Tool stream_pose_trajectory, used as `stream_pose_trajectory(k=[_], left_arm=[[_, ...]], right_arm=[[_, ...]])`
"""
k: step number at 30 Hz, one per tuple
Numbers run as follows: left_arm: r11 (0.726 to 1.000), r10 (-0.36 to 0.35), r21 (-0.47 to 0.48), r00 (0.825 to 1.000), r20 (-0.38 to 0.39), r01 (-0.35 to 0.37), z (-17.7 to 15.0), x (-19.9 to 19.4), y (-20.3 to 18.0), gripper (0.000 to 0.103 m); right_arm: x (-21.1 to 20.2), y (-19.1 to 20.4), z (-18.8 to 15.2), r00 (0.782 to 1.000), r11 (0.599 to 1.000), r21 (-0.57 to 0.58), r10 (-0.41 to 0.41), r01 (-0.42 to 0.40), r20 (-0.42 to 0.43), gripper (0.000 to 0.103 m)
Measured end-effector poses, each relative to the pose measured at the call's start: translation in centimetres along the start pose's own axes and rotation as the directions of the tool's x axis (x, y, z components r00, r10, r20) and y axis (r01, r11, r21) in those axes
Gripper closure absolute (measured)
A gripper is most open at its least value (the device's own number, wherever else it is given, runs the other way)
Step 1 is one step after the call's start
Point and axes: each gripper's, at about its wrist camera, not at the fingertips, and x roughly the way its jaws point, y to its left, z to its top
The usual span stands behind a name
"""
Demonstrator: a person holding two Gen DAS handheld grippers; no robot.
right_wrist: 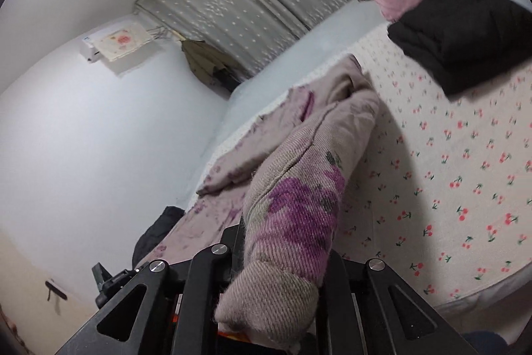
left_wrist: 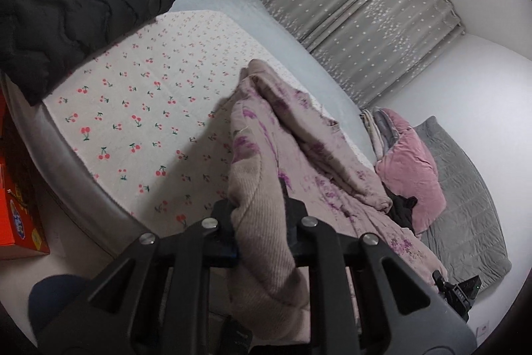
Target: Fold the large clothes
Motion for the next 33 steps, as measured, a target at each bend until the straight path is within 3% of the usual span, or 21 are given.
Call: stream_pose_trajectory(k=[3, 6, 8, 11, 15, 20, 24, 28, 33], left_arm=[[0.997, 0.047, 0.054, 0.999, 0.002, -0.047, -0.5, -0.5, -0.7, 0.083], [0.992, 0.125, 0.038, 0.987, -0.105, -0.122, -1.5, 2.9, 1.1, 0.083], [0.988, 0.155, 0.006, 0.970, -0.185, -0.157, -2.3, 5.0, 2.7, 0.082], [0.975, 0.221, 0.059, 0.962, -0.162, -0.214, -3.3, 5.0, 3.2, 0.082], [0.974, 0.224, 0.072, 0.962, -0.158, -0.215, -4.1, 4.0, 3.5, 0.081], [0.963, 0.230, 0.165, 0.970, -0.083, -0.214, -4.4, 2.8, 1.8, 0.082], [0.966, 0.240, 0.131, 0.962, -0.127, -0.224, -4.8, 3.8, 3.2, 0.082], [0.961, 0.240, 0.168, 0.964, -0.115, -0.219, -4.8, 3.7, 3.1, 0.082], [0.967, 0.223, 0.145, 0.969, -0.101, -0.208, -4.4, 3.1, 2.6, 0.082]], right_arm=[[-1.0, 0.8, -0.7, 1.000, 1.000, -0.009, -0.003, 0.003, 0.004, 0.089], [0.6, -1.5, -2.1, 0.993, 0.995, 0.020, -0.100, 0.101, -0.063, 0.088], [2.3, -5.1, -3.3, 0.979, 0.980, 0.126, -0.133, 0.154, -0.157, 0.088], [2.7, -7.0, -5.1, 0.976, 0.973, 0.162, -0.136, 0.163, -0.167, 0.088], [1.7, -6.9, -5.5, 0.984, 0.977, 0.158, -0.120, 0.140, -0.134, 0.088], [0.5, -2.5, -5.3, 0.992, 0.993, 0.006, -0.119, 0.119, -0.050, 0.088], [1.9, -3.7, -5.0, 0.982, 0.985, 0.054, -0.160, 0.166, -0.104, 0.088], [0.7, -3.5, -5.0, 0.990, 0.991, 0.052, -0.118, 0.123, -0.078, 0.088], [0.3, -3.6, -4.4, 0.994, 0.994, 0.066, -0.083, 0.087, -0.069, 0.088]])
